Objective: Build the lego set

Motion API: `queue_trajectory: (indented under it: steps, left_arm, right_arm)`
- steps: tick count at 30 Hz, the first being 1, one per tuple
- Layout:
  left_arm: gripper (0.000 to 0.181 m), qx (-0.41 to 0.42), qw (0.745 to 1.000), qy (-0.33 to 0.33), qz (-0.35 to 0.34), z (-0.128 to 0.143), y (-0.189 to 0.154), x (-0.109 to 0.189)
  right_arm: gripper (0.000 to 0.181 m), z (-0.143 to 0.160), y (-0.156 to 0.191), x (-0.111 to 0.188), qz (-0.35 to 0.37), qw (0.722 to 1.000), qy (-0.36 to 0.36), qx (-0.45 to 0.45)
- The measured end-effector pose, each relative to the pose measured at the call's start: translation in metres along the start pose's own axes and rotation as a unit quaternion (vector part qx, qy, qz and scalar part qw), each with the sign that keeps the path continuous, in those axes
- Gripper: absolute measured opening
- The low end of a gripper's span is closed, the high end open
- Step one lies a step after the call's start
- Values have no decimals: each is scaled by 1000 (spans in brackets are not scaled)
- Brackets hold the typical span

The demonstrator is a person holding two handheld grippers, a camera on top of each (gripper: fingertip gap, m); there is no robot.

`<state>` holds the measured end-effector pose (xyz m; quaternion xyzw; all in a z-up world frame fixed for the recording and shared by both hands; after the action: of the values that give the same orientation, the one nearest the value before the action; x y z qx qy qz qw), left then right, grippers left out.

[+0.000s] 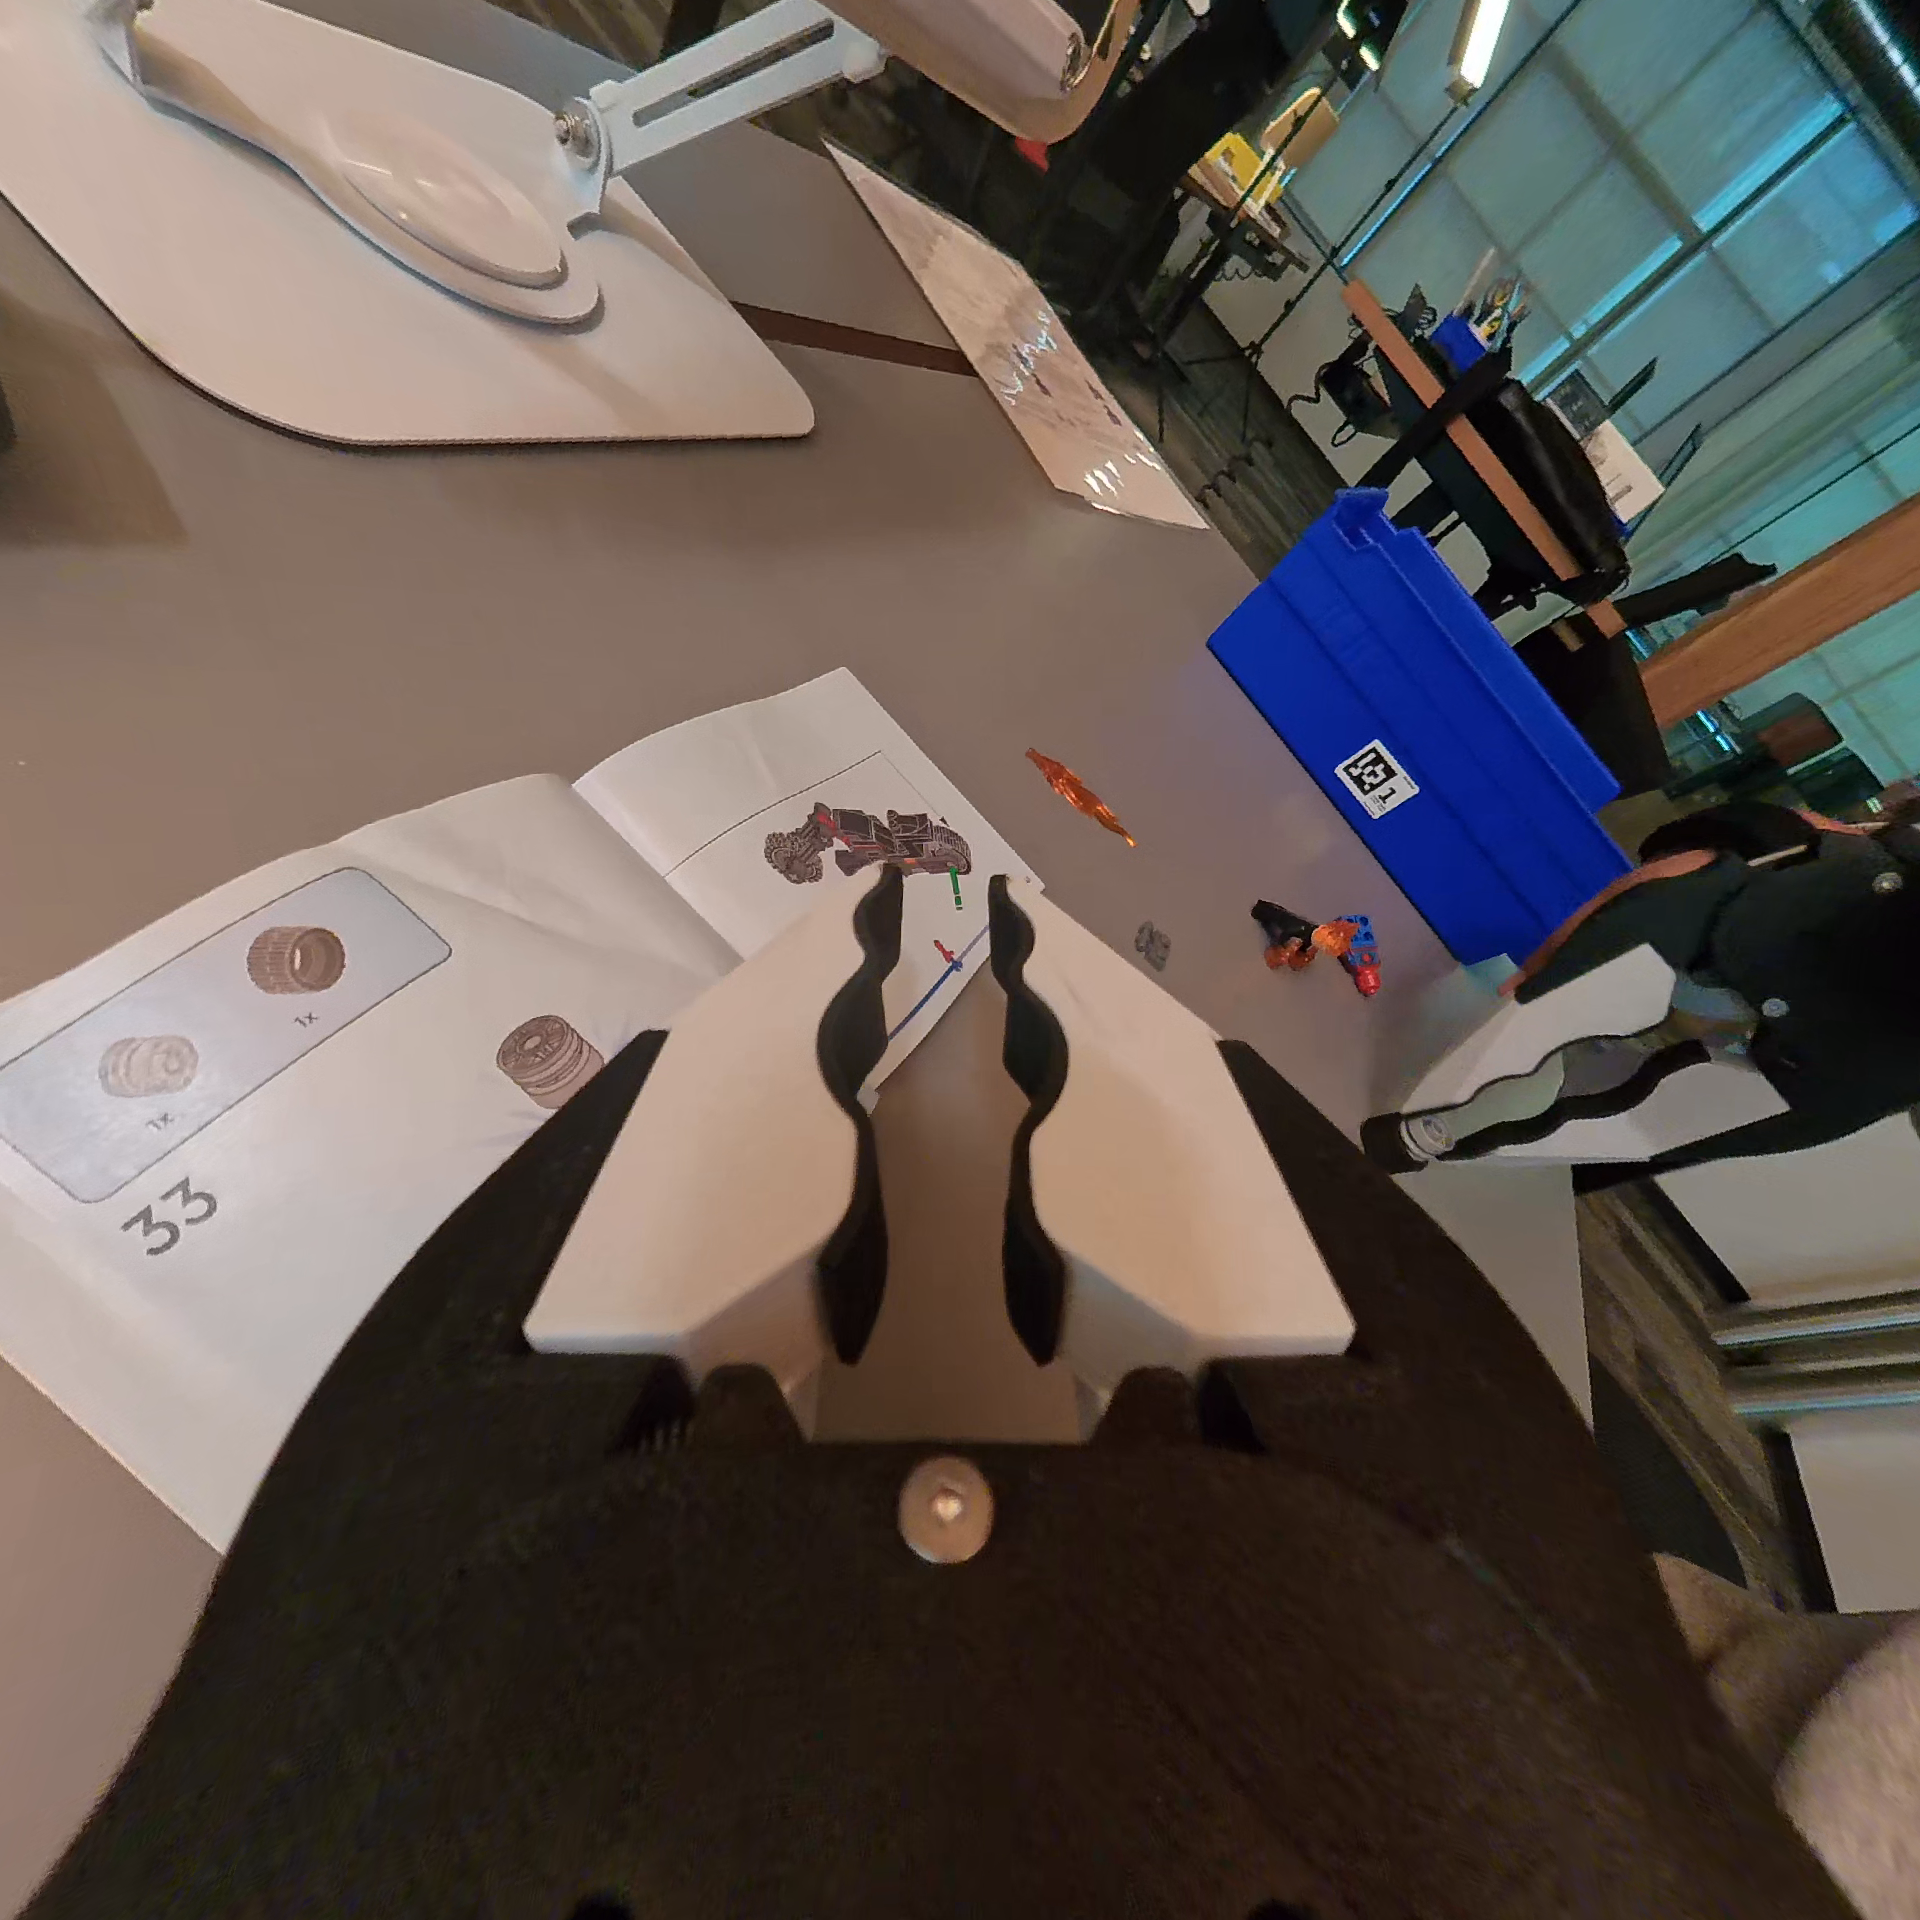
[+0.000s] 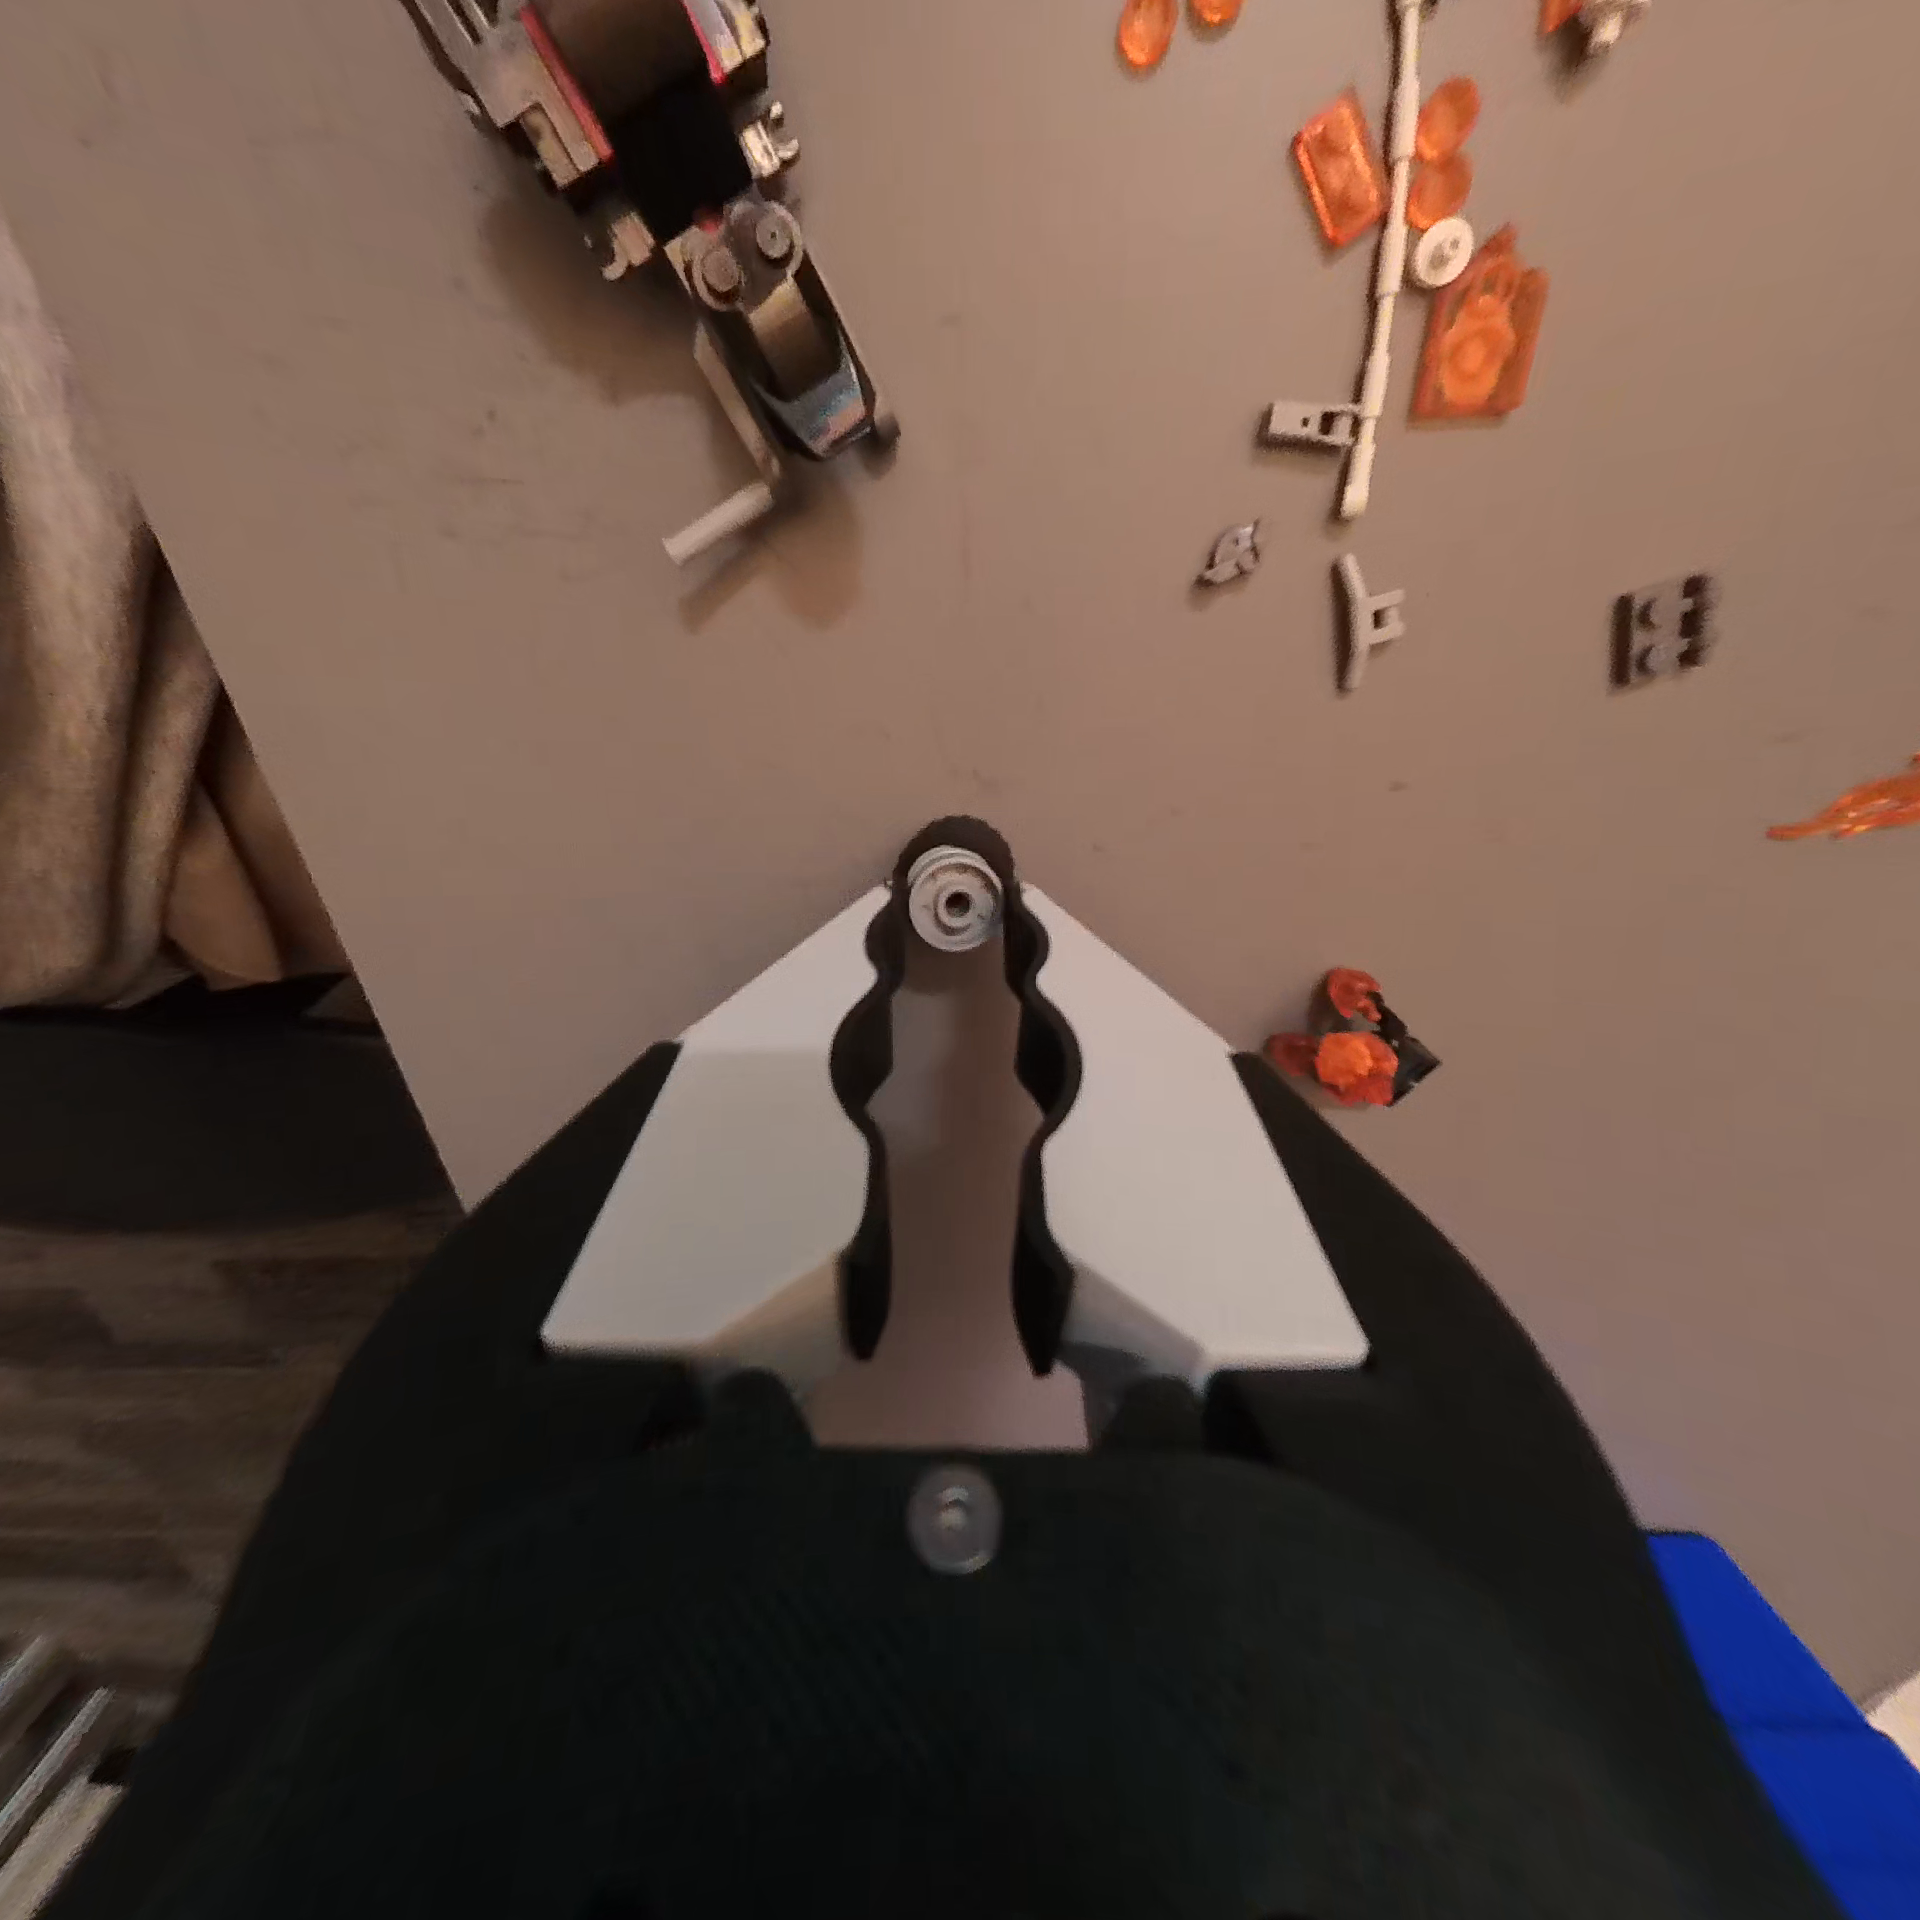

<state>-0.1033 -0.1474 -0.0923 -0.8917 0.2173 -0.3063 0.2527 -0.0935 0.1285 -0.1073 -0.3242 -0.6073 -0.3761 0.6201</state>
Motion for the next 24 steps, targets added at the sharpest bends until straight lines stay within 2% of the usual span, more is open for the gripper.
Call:
queue_trajectory:
  steps: [5,8,11,13,15,17,20,21,24]
  left_arm:
    - [15,2,1000,-2,1,0,0,1]
    - [15,0,1000,-2,0,0,0,1]
    - [16,-10,1000,-1,15,0,-5,-1]
    - [16,-23,999,4,28,0,-12,-3]
    - [16,-48,998,10,46,2,-21,-6]
    - [19,-85,988,21,124,4,-49,-9]
    - [35,-160,946,90,269,24,-111,-14]
    - [38,-194,933,121,278,36,-127,-19]
    - [41,-293,908,177,242,71,-156,-46]
  right_arm:
    - [16,-1,3,9,5,999,-30,-14]
    - [16,-3,10,13,-36,996,-67,-49]
    - [16,-2,10,18,-38,989,-108,-88]
    - [16,-2,15,17,-80,979,-135,-133]
    - [16,4,18,6,-136,961,-124,-207]
    - [15,3,16,7,-171,935,-167,-260]
    - [15,1,5,37,-171,899,-273,-298]
    - [15,2,1,46,-160,891,-297,-303]
    - [15,3,-2,63,-151,879,-334,-304]
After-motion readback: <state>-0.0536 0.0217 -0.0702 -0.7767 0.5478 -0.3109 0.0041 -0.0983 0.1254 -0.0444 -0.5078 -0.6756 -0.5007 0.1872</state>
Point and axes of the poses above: each gripper's, where its closed fingertips meet, x back along the fingers, z out of its underside, y = z × x across the jaws, the point moved 5 cm from there along x, back along the fingers, and after that the axes turned 10 degrees about y, right-handed, at the moved point
